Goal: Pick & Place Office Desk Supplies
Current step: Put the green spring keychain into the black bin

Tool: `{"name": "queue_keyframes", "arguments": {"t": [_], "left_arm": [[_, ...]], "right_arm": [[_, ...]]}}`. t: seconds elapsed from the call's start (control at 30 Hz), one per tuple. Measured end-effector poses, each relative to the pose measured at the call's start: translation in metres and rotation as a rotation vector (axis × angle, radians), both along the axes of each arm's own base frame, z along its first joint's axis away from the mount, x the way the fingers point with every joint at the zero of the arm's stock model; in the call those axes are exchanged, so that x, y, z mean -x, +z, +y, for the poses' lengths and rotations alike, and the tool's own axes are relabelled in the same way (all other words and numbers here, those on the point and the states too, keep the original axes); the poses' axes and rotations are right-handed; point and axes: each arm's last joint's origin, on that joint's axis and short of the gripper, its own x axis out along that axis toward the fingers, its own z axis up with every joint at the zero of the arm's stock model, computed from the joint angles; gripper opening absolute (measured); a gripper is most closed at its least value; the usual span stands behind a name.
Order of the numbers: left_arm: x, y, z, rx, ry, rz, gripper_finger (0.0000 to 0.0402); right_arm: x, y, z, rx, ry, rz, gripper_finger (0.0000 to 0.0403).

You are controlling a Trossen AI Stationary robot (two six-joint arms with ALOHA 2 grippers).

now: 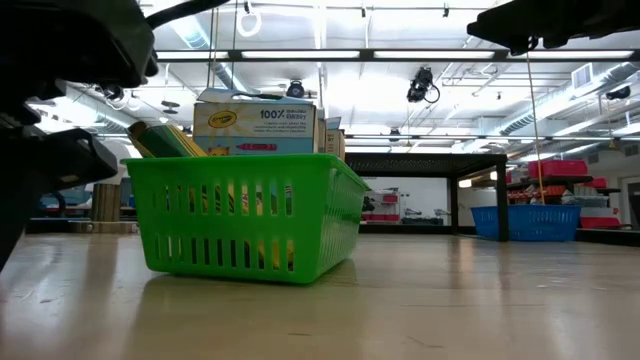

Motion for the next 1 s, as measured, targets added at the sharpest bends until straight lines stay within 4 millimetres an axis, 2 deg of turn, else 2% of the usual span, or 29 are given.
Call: {"name": "queue_keyframes", "arguments": {"t": [0.17, 0.5, 1.0], "left_arm": [[0.0, -0.0002, 0.0007, -0.016, 0.009, -0.007, 0.0201], [0.0015, -0.0017, 0.0019, -0.04, 0.028, -0.002, 0.0106], [0.005, -0.003, -0.0054, 0.019, 0.023, 0.026, 0.0098]], "right_arm": [[0.0, -0.0001, 0.0, 0.002, 0.0, 0.001, 0.0172], [0.0002, -0.0003, -0.0013, 0.005, -0.044, 0.002, 0.0172], [0.0002, -0.0002, -0.0013, 0.004, -0.044, 0.002, 0.0172]]}}
